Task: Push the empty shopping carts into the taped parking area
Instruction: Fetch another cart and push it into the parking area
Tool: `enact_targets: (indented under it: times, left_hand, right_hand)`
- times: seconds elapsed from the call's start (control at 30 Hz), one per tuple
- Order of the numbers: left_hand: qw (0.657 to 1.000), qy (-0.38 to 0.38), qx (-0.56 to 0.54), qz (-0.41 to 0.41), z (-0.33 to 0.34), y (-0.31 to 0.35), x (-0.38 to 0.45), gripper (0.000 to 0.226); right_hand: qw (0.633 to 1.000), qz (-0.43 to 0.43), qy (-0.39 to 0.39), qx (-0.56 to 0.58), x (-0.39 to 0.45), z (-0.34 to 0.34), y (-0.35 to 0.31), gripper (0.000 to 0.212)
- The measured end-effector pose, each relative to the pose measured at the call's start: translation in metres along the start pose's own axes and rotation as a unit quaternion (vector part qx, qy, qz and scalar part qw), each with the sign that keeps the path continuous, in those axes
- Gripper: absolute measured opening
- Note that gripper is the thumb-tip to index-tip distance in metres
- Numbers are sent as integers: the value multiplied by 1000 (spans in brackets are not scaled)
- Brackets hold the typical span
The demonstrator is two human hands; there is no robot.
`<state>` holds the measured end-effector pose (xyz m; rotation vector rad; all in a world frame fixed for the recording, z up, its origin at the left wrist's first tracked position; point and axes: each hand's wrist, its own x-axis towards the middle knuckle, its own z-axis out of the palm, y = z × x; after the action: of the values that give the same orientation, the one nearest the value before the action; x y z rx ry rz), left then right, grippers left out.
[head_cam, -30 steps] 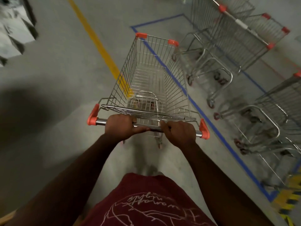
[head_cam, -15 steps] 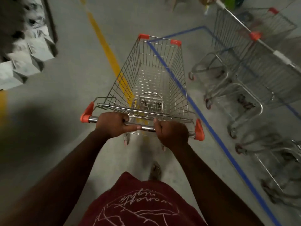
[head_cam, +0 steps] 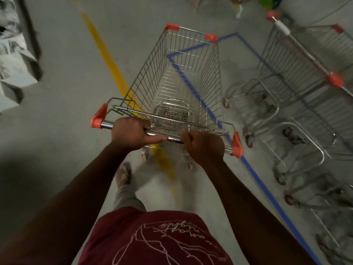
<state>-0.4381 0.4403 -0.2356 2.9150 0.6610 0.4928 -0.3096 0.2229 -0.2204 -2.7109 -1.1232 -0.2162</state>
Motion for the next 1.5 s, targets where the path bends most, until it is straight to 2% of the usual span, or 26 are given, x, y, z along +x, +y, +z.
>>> enact_targets:
  times: [0.13, 0.23, 0.37, 0.5, 0.63, 0.7, 0.77, 0.93, 1.1, 1.33, 1.5]
  left_hand:
    - [998, -28, -25, 54, 5, -60, 85, 79]
    - [995, -66, -9, 76, 10, -98, 147, 85]
    - [994, -72, -11, 86, 30, -143, 228, 88]
    - [993, -40, -13, 109, 54, -180, 316, 83]
    - [990, -49, 4, 133, 79, -204, 413, 85]
    - [990, -44, 8, 134, 90, -209, 458, 83]
    - [989, -60, 5, 132, 101, -209, 504, 87]
    - [986, -101, 5, 131, 130, -196, 604, 97]
    - [985, -92, -1, 147, 169, -181, 698, 94]
    - [976, -53, -21, 210, 219, -166, 849, 86]
    - [958, -83, -31, 274, 254, -152, 960, 85]
  right_hand:
    - [994, 15, 42, -96, 77, 18, -33, 55]
    - [995, 53, -35, -81, 137, 29, -53, 67]
    - [993, 91, -53, -51, 217, 51, -70, 75]
    - [988, 135, 64, -50, 292, 76, -78, 53]
    - [979, 155, 117, -66, 375, 105, -71, 52]
    - [977, 173, 108, -54, 416, 112, -62, 51]
    - [983, 175, 59, -17, 457, 116, -48, 52]
    - [992, 113, -27, 44, 542, 113, 12, 57]
    - [968, 229, -83, -55, 603, 115, 77, 95]
    - [957, 282, -48, -52, 719, 136, 135, 95]
    - [939, 331, -56, -80, 799, 146, 163, 95]
